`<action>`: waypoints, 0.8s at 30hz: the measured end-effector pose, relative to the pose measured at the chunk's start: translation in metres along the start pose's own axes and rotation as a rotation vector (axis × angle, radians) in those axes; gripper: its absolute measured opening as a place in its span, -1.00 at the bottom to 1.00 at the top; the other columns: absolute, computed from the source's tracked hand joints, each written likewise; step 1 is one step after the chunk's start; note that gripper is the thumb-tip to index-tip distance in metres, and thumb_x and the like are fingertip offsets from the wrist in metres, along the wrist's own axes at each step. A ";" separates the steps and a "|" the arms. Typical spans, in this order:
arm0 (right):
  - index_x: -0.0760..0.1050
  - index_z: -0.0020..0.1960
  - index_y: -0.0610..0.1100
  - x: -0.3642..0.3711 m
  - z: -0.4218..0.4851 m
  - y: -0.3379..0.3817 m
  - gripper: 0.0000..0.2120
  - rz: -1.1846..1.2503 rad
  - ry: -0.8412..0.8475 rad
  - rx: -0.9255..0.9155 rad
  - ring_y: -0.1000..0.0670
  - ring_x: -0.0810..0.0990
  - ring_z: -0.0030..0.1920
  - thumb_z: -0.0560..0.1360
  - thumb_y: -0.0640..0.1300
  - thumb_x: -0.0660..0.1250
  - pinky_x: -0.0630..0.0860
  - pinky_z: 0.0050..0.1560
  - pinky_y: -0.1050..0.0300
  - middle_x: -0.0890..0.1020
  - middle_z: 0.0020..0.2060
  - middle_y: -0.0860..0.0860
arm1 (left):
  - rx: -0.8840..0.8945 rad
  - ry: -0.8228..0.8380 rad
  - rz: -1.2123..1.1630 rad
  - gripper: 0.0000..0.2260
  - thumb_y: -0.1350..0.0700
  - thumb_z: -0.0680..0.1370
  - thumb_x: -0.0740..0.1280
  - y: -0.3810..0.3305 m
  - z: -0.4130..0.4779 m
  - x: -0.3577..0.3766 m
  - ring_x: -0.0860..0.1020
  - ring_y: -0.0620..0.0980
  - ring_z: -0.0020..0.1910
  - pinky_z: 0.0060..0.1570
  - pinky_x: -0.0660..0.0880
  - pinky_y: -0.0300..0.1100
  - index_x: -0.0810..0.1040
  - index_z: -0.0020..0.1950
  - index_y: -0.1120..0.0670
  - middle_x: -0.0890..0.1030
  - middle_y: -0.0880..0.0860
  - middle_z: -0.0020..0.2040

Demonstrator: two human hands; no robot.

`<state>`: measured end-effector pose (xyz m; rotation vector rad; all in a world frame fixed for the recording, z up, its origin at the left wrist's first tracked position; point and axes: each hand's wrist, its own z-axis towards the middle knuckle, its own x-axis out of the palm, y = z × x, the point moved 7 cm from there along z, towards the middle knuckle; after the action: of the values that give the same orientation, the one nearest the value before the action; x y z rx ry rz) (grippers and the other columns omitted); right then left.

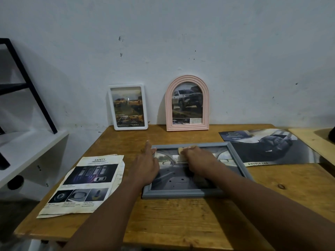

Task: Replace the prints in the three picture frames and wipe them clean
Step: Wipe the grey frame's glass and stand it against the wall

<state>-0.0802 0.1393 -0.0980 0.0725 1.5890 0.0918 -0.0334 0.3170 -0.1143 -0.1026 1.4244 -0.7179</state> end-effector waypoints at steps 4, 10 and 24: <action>0.47 0.31 -0.11 -0.005 -0.015 -0.031 -0.65 -0.037 -0.041 0.099 -0.16 0.57 0.17 0.54 -0.19 0.32 0.56 0.15 -0.10 0.57 0.19 -0.13 | -0.013 -0.005 -0.011 -0.39 0.11 0.68 0.15 -0.001 -0.001 -0.002 0.46 0.15 0.39 0.34 0.41 0.08 -0.09 0.65 0.12 0.46 -0.01 0.50; 0.51 0.12 -0.13 -0.004 -0.043 -0.059 -0.85 -0.049 -0.165 0.276 -0.08 0.62 0.03 0.58 -0.16 0.25 0.62 0.03 -0.03 0.64 0.06 -0.08 | -0.011 -0.016 -0.027 -0.44 0.09 0.69 0.10 -0.005 -0.006 -0.006 0.49 0.15 0.35 0.31 0.43 0.06 -0.02 0.65 0.13 0.49 0.02 0.47; 0.54 0.13 -0.20 0.000 -0.035 0.016 -0.83 -0.001 -0.176 0.284 -0.18 0.48 0.21 0.56 -0.20 0.32 0.47 0.20 -0.07 0.62 0.09 -0.14 | -0.089 -0.031 -0.177 -0.52 0.01 0.71 0.03 -0.002 -0.009 -0.006 0.56 0.01 0.00 0.02 0.49 -0.02 0.05 0.64 0.03 0.58 0.13 0.22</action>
<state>-0.1156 0.1545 -0.0959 0.2935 1.4170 -0.1384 -0.0420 0.3217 -0.1101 -0.3106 1.4292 -0.7945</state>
